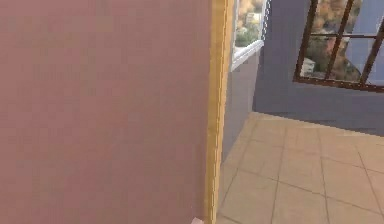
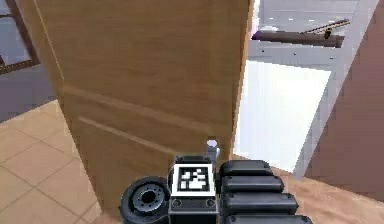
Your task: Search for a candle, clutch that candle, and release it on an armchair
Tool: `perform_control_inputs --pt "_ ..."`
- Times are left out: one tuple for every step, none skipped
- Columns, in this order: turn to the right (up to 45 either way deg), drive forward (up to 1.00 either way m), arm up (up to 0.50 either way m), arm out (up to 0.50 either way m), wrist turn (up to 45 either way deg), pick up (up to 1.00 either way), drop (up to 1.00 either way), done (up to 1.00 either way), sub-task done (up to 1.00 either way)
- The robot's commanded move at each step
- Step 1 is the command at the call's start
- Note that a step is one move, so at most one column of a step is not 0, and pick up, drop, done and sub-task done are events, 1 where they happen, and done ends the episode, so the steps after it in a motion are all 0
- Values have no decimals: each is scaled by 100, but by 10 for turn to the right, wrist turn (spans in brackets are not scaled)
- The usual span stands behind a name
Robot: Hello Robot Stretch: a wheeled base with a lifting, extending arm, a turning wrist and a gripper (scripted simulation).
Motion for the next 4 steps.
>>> perform_control_inputs --pt "210 0 0 0 0 0 0 0 0" --pt "0 30 0 0 0 0 0 0 0" --pt "210 0 0 0 0 0 0 0 0" --pt "0 95 0 0 0 0 0 0 0"
